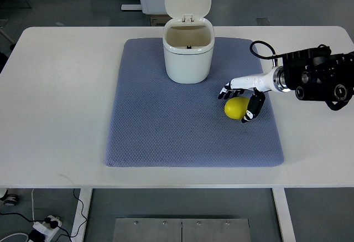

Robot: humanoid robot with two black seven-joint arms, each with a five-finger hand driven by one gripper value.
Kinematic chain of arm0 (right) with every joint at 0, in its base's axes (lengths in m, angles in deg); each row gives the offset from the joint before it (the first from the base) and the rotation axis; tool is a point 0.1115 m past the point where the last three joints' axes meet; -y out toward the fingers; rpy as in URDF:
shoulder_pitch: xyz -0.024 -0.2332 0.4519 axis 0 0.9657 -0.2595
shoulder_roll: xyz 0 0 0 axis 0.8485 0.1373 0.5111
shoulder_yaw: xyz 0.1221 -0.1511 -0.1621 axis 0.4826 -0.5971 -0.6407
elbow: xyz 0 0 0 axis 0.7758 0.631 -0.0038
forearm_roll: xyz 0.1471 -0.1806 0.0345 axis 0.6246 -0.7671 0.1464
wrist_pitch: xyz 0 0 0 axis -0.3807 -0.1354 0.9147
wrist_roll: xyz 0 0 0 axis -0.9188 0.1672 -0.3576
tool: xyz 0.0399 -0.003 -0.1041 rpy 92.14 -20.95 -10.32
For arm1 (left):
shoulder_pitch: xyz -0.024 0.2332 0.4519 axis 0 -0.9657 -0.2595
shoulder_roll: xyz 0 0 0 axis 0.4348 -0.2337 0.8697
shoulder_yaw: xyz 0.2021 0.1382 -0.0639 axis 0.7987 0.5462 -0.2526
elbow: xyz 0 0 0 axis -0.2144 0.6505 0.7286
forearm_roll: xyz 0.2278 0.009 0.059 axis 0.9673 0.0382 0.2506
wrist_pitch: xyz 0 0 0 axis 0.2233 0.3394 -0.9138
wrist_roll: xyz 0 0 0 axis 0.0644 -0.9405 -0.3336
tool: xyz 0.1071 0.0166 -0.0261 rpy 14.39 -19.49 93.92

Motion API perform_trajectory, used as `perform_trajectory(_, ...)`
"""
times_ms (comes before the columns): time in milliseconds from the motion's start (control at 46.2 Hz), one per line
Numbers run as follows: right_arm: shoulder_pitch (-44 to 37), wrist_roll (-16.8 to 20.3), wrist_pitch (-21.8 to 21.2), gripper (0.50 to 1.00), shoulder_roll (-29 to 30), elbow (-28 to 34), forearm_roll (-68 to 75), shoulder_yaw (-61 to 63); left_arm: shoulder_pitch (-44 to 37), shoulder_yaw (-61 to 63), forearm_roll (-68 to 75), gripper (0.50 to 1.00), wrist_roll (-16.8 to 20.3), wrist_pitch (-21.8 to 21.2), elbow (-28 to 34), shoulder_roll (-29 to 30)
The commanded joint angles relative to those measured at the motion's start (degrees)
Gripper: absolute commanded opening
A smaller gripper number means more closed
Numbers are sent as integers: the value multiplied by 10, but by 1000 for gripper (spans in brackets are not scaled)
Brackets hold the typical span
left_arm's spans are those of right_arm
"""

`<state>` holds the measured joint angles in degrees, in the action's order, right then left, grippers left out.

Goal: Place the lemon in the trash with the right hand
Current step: 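Close the right hand fingers around the lemon, then lift the lemon and carry it over the white bin opening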

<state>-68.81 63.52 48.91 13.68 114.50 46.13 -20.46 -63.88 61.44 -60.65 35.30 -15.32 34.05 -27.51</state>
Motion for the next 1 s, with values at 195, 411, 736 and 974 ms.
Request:
perform_trajectory(195,2,0,1,740,0,-1,-3,0,0,0,0,1000,0,0,0,0)
perform_trajectory(411,2,0,1,673,-1,-3,-3,-1,0,0,0,1000,0,0,0,0)
perform_trajectory(736,-4,0,1,500,-4,-5,-2,-9,0,0,0,1000,0,0,0,0)
perform_trajectory(974,-22,-5,0,500,-21,-8,0,-16,0,0,0,1000,0,0,0,0)
